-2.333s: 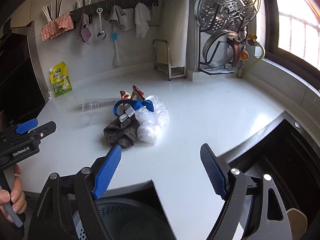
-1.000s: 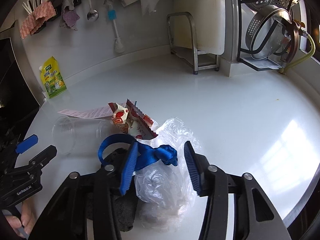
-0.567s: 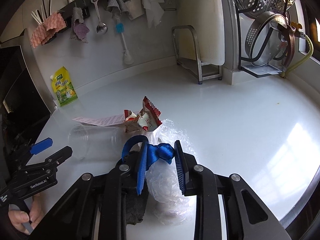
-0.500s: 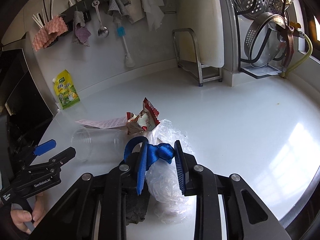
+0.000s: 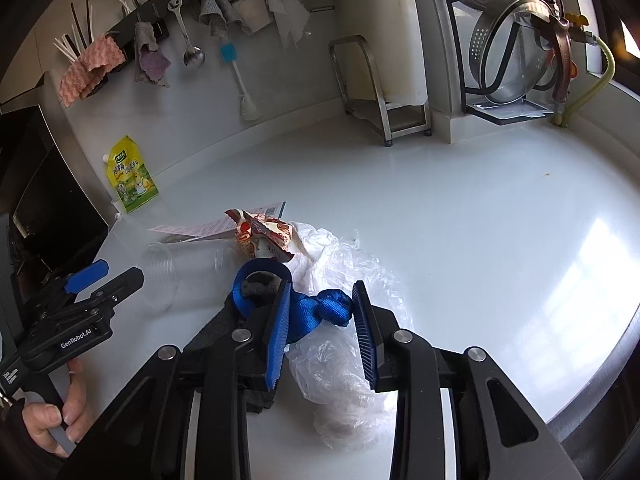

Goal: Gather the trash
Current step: 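Close the right tool on the blue lanyard and plastic bag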

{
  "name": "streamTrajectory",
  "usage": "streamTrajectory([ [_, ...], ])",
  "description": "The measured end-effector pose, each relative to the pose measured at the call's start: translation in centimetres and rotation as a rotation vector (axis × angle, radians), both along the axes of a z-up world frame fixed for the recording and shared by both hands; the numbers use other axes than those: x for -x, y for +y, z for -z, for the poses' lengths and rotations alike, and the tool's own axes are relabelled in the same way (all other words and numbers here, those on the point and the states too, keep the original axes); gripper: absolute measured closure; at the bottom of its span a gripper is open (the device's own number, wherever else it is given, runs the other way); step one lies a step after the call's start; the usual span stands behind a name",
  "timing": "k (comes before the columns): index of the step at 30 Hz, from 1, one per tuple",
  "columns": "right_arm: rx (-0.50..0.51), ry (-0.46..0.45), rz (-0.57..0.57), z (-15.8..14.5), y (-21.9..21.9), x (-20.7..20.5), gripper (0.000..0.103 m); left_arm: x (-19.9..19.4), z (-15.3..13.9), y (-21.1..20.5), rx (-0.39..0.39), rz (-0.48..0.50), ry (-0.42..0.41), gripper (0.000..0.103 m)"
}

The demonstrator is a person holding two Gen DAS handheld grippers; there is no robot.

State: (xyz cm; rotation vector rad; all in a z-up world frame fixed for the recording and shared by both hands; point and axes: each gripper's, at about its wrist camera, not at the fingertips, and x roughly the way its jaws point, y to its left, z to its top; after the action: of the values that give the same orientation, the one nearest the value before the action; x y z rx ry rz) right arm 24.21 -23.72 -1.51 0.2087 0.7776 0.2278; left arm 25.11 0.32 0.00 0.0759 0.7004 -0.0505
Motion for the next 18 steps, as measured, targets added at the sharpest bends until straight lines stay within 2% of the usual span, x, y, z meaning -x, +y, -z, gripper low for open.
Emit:
streamTrajectory([
  [3, -0.017, -0.007, 0.000, -0.2, -0.5, 0.5, 0.073, 0.1, 0.1, 0.0, 0.001, -0.001, 0.006, 0.023],
  [7, -0.003, 0.002, 0.020, -0.2, -1.0, 0.9, 0.059, 0.2, 0.2, -0.1, 0.002, -0.004, 0.009, 0.023],
  [8, 0.000, 0.008, 0.020, -0.1, -1.1, 1.0, 0.051, 0.3, 0.2, -0.1, 0.003, -0.005, 0.007, 0.023],
  [9, 0.004, 0.010, 0.024, -0.1, -1.2, 1.2, 0.049, 0.3, 0.1, -0.1, 0.005, -0.003, 0.007, 0.023],
  [16, -0.014, 0.027, 0.022, 0.4, -1.0, 0.5, 0.050, 0.4, 0.2, -0.6, -0.004, 0.008, 0.006, 0.023],
  [18, 0.001, 0.029, 0.016, 0.6, -0.5, 0.2, 0.061, 0.5, 0.2, -0.7, -0.003, 0.010, 0.007, 0.023],
])
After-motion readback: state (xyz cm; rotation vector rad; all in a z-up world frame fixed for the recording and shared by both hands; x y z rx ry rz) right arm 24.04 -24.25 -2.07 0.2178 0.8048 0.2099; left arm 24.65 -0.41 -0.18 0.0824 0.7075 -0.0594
